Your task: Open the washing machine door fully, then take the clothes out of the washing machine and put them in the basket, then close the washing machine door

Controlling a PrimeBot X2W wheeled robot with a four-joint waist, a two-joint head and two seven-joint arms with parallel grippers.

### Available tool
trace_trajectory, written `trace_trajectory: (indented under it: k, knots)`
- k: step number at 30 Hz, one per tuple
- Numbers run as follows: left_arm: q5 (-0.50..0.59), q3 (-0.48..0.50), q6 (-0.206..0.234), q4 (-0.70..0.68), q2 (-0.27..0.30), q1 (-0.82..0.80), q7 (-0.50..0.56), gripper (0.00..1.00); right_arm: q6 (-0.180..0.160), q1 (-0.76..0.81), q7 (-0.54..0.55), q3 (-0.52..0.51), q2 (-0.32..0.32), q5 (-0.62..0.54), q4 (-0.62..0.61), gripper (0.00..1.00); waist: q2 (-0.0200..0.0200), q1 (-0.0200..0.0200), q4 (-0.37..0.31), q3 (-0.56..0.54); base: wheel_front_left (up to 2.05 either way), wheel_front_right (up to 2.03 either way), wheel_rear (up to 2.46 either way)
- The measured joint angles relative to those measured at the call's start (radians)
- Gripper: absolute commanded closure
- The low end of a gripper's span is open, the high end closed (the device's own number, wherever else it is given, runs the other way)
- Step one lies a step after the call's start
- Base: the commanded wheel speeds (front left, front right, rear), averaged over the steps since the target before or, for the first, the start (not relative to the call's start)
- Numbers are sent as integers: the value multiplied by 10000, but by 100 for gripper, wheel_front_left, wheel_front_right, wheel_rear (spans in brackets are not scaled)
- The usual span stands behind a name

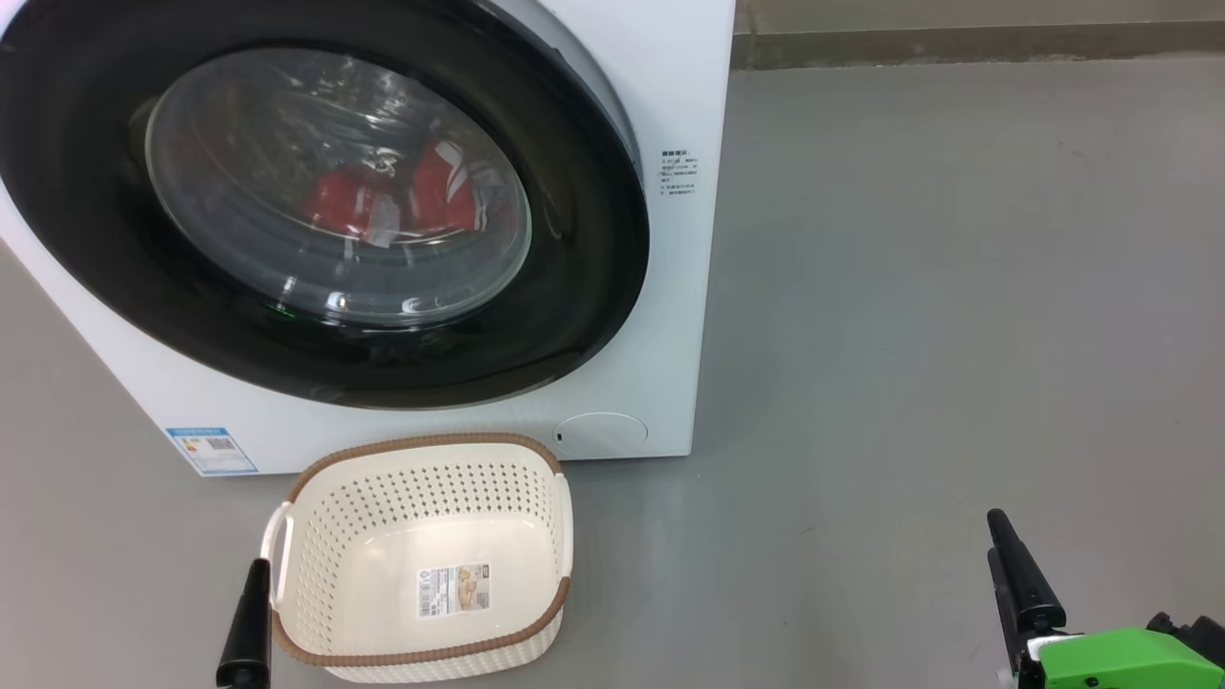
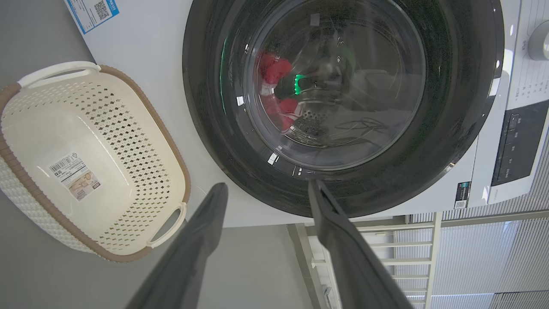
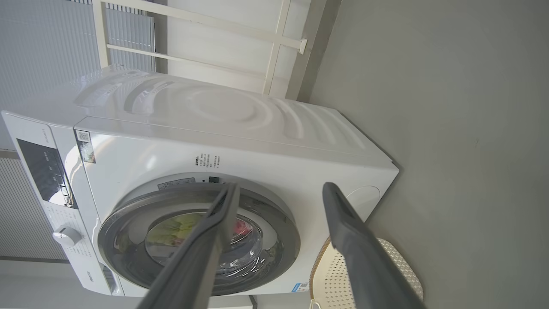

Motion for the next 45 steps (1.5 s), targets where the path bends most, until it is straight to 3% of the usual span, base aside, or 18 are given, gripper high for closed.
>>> trace_trajectory:
  k: [15, 27, 45]
  knots:
    - [2395, -182, 4, -198, 8, 11, -428, 0, 0, 0, -380, 326, -151, -1779, 42, 0, 0, 0, 69, -18, 0, 0, 0]
    - [4345, -548, 280, -291, 119, 161, -788, 0, 0, 0, -755, 692, -403, -3507, 209, 0, 0, -1, 128, 9, 0, 0, 0]
    - [6450, -1099, 621, -466, 359, 161, -1283, 0, 0, 0, -1243, 924, -500, -5434, 293, 0, 0, -1, 204, 60, 0, 0, 0]
